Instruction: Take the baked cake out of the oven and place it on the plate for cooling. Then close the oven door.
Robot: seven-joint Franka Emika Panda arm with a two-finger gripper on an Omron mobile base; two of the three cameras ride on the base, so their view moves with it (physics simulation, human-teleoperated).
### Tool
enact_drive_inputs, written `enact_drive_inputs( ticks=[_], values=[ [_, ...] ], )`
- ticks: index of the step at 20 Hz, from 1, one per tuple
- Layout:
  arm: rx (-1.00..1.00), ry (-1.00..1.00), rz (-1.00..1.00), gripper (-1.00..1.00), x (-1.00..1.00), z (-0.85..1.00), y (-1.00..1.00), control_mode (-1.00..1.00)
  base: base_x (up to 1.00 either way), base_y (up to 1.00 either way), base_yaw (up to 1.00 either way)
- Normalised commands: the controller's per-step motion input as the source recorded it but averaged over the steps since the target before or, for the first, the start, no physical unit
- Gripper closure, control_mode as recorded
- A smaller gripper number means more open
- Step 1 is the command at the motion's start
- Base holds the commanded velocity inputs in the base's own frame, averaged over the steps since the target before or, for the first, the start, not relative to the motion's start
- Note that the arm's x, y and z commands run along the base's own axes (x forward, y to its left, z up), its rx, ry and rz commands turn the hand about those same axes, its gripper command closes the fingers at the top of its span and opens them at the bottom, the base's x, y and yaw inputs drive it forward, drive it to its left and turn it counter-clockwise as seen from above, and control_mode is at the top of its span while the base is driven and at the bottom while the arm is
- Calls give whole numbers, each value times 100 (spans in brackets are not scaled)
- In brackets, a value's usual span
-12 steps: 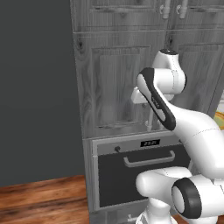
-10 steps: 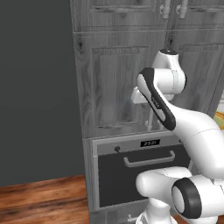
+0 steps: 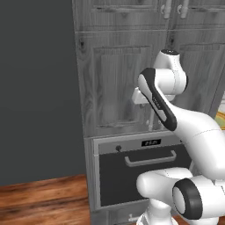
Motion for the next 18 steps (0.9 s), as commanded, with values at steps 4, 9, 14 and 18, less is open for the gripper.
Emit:
enact_drive_inputs(
  ticks=[4, 9, 14, 18],
  values=[
    [0, 0, 0, -100, 0, 0, 0, 100, -21, -40, 19],
    [0, 0, 0, -100, 0, 0, 0, 100, -22, -64, 25],
    [0, 0, 0, -100, 0, 0, 0, 100, -33, -53, 33],
    [0, 0, 0, -100, 0, 0, 0, 100, -49, -40, 33]
  ],
)
